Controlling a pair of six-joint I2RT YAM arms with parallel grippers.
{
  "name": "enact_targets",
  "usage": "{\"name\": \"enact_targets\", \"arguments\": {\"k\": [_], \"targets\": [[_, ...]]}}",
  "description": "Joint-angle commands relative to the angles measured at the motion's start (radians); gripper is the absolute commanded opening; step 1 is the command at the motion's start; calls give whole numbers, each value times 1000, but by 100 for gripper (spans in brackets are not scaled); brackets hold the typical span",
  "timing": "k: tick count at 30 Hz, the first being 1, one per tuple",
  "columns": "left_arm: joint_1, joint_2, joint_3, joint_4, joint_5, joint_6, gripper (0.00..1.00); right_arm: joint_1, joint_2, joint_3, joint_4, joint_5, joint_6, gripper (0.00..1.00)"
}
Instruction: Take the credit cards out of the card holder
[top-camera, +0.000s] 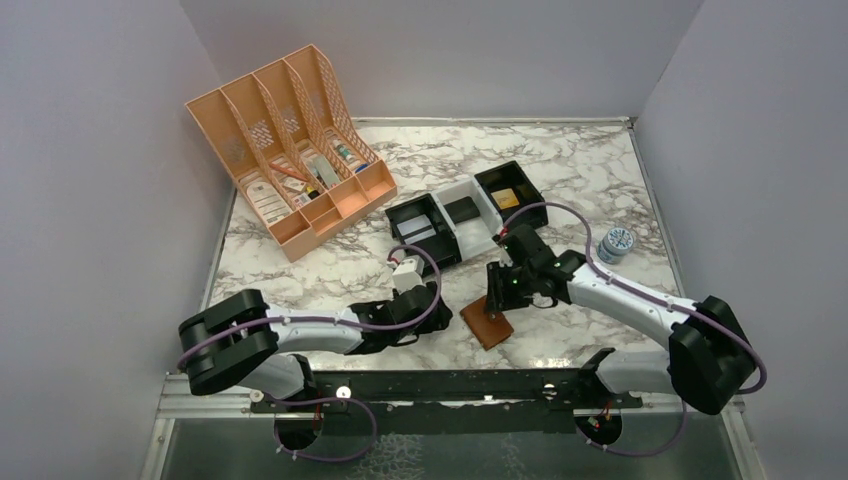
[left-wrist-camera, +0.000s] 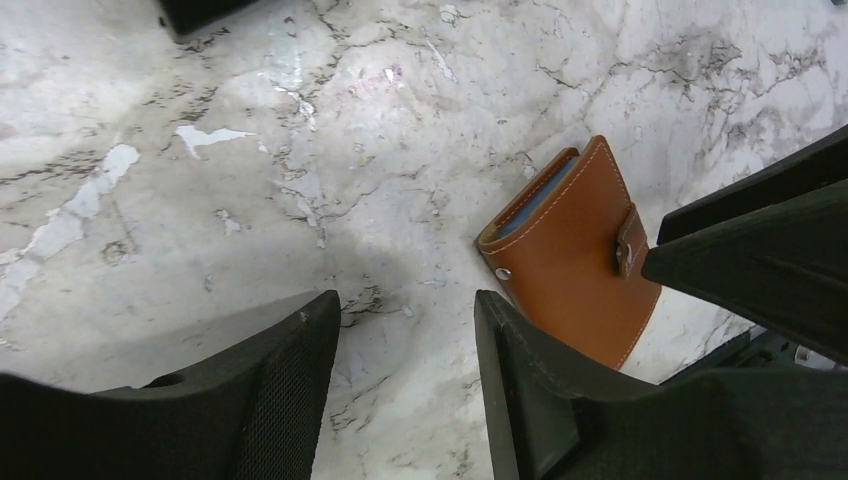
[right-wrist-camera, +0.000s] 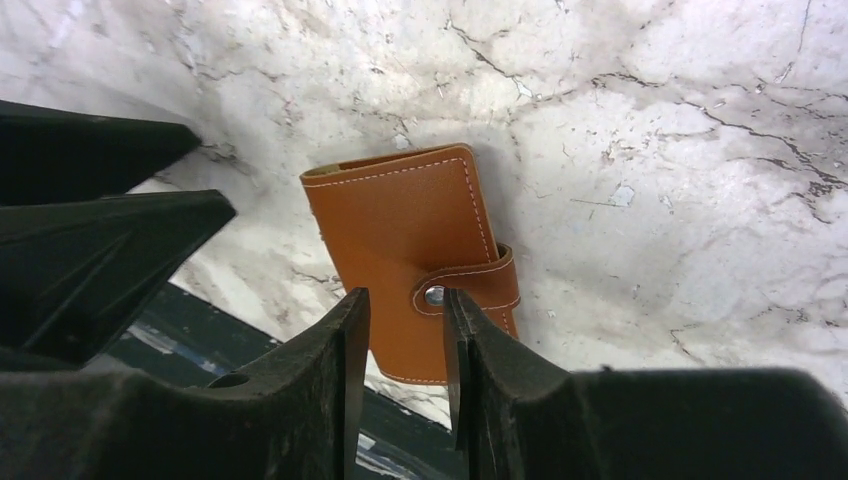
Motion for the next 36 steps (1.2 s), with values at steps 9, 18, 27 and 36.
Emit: {"name": "enact_targets", "arguments": {"k": [9, 18, 27, 36], "targets": [[4, -50, -26, 0, -26, 6, 56, 146, 169, 65, -78, 309, 46, 35], [4, 47, 28, 79, 98, 67, 56, 146, 179, 38, -53, 307, 65, 2], [-5, 140, 96, 126, 183, 104, 62, -21, 25, -59, 125, -30, 73, 1], [-11, 224, 114, 148, 204, 92, 63, -117, -60, -138, 235, -272, 136, 1]]}}
